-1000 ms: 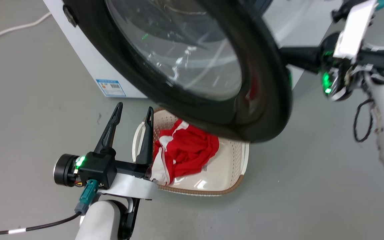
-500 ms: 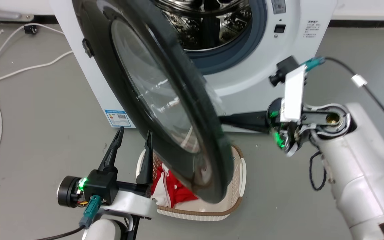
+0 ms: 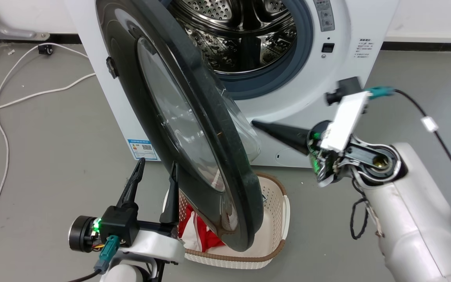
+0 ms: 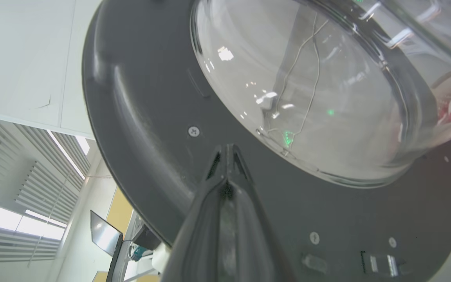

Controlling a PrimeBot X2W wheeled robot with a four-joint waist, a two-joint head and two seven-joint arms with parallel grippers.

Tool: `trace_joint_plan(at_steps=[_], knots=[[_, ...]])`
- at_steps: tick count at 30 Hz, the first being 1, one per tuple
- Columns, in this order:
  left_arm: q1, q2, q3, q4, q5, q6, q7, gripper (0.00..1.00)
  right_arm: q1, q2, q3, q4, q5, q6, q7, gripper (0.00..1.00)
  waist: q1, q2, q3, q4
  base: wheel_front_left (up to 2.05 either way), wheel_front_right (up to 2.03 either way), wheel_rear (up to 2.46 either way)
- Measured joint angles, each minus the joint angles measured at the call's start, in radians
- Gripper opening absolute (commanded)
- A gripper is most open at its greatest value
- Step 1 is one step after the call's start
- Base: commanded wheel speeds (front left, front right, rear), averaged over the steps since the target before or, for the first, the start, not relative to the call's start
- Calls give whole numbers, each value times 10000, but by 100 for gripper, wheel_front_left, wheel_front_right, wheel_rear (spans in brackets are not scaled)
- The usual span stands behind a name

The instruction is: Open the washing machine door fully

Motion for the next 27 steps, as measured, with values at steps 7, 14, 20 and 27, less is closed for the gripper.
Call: trace_joint_plan(at_steps=[7,14,20,27], knots=[[184,2,94,15,-10,56,0,100,1616,-472,-1540,-1404,-349,0,-3049,0,0,0,-172,-163,0,0,0],[376,-2,311,58,2,79,0,100,3795,-957,-3150,-2583,-349,0,-5064,0,0,0,-396,-339,0,0,0],[508,0,454,67,2,111,0,100,5521,-809,-3929,-3678,-525,0,-6199,100,1,0,-530,-413,0,0,0],[518,0,537,75,-2,111,0,100,6788,-673,-4151,-4403,-2817,0,-8100,100,1,0,-598,-447,0,0,0]])
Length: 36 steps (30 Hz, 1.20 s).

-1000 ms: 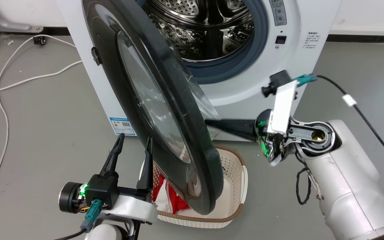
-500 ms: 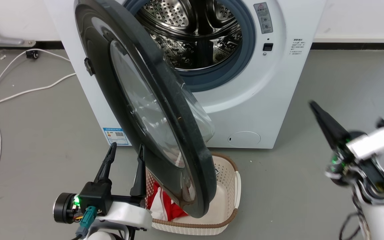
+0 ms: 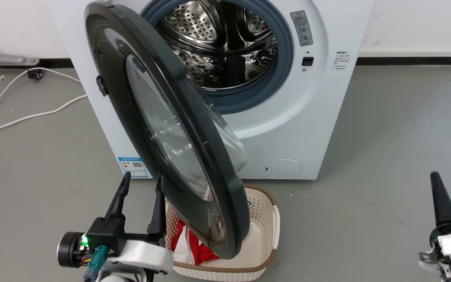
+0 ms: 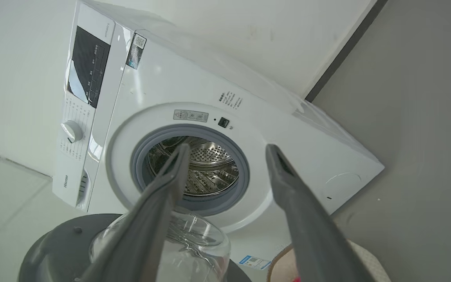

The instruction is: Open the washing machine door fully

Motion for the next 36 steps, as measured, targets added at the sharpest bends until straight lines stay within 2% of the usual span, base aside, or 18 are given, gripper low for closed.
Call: trace_joint_plan(at_steps=[2,3,4,5,6,9,13,19,26,36], knots=[[1,0,2,6,2,0,0,100,59,40,-4,-75,-414,0,-280,100,0,0,-6,-7,0,0,0],[8,-2,6,29,4,-4,0,100,186,151,96,-301,-2063,0,-1035,100,0,0,-18,-24,0,0,0],[8,-2,6,29,4,-4,0,100,186,151,96,-301,-2063,0,-1035,100,0,0,-18,-24,0,0,0],[10,-2,-12,52,8,-17,0,100,206,207,113,-508,-3137,0,-1423,100,0,0,-43,-15,0,0,0],[10,-2,-12,52,8,-17,0,100,206,207,113,-508,-3137,0,-1423,100,0,0,-43,-15,0,0,0],[11,-2,-33,77,25,-33,0,100,291,282,107,-888,-5308,0,-1852,100,0,0,-57,16,0,0,0],[12,-2,-6,77,84,-42,0,100,345,441,144,-1632,-7971,2,-1983,100,0,0,-60,43,0,0,0],[39,0,54,71,111,-42,0,100,1130,629,859,-2746,-11035,2,-1528,100,0,0,-69,83,0,0,0],[63,0,79,54,142,-42,0,100,1816,694,1227,-2545,-11810,4,-1371,100,0,0,-62,100,0,0,0],[91,-2,73,31,190,-42,0,100,1801,700,1110,-1944,-11444,4,-1557,100,0,0,-19,28,0,0,0]])
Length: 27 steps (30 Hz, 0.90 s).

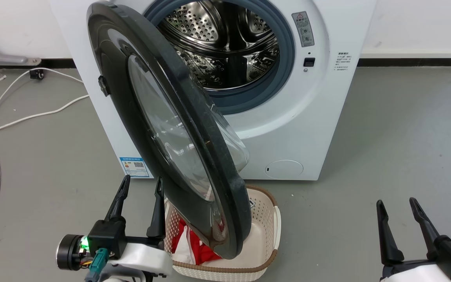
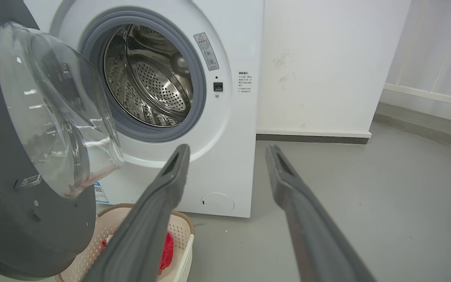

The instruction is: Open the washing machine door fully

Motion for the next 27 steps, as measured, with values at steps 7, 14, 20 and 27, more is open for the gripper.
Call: trace_joint_plan(at_steps=[7,14,20,27], knots=[[19,0,-12,12,6,-29,0,100,-76,0,-75,98,65,0,-73,100,0,-1,22,-11,0,0,0],[27,2,2,117,-123,-92,0,0,-72,0,-92,33,86,0,-59,100,0,0,32,-22,0,0,0],[14,0,10,8,-382,-17,0,0,-61,0,-102,-61,140,0,42,100,0,0,51,-6,0,0,0],[-505,2,280,-1478,-368,226,0,0,-31,2,-148,-148,232,0,111,100,0,0,88,80,0,0,0]])
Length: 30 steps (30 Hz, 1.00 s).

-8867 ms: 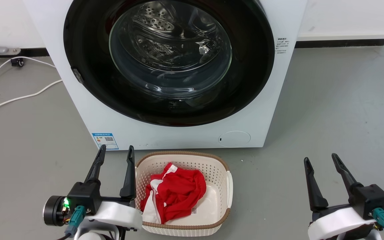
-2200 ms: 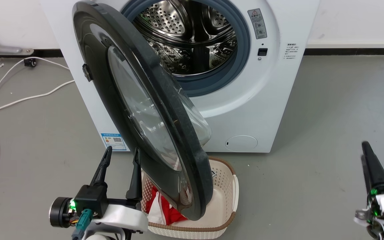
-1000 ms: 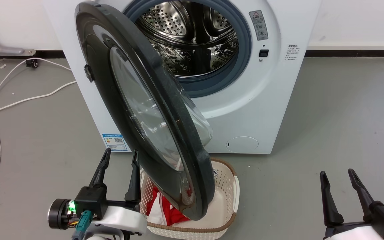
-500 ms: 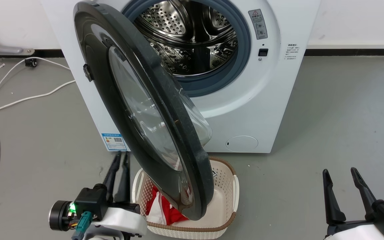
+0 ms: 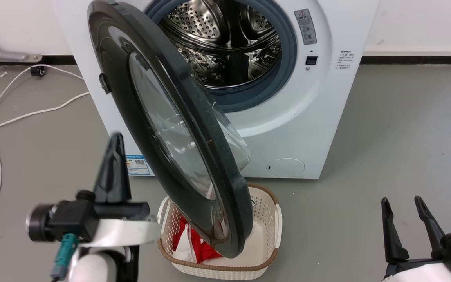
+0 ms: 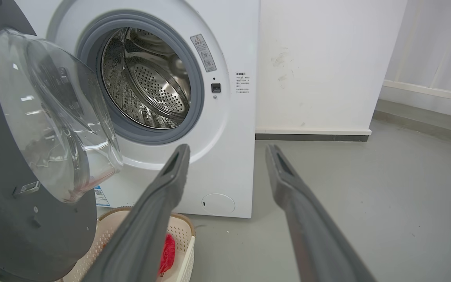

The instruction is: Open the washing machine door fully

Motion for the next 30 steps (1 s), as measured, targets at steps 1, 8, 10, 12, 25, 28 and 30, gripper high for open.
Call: trace_joint_plan(at_steps=[1,8,10,12,25,28,30], knots=[[-115,0,46,-360,56,13,0,0,2,0,2,-12,4,0,4,100,0,0,4,10,0,0,0],[-895,27,44,-2600,516,52,0,0,8,2,-46,-90,29,0,50,100,0,0,27,54,0,0,0],[-1192,27,-59,-3210,633,48,0,0,10,2,-58,-100,29,0,73,100,0,0,34,59,0,0,0],[-1495,27,-261,-3710,702,-13,-2,0,11,2,-75,-111,29,0,79,100,0,0,45,70,0,0,0],[-2469,8,-3731,-3636,238,-928,930,0,-6,4,-44,-117,88,0,121,100,0,0,169,-99,0,0,0],[-2399,4,-4567,-3289,61,-1055,1390,0,-8,4,-77,-102,21,0,123,100,0,0,225,-99,0,0,0],[-2127,0,-5125,-2980,-96,-1141,1707,0,-18,2,-94,-98,21,0,125,100,0,0,254,-92,0,0,0]])
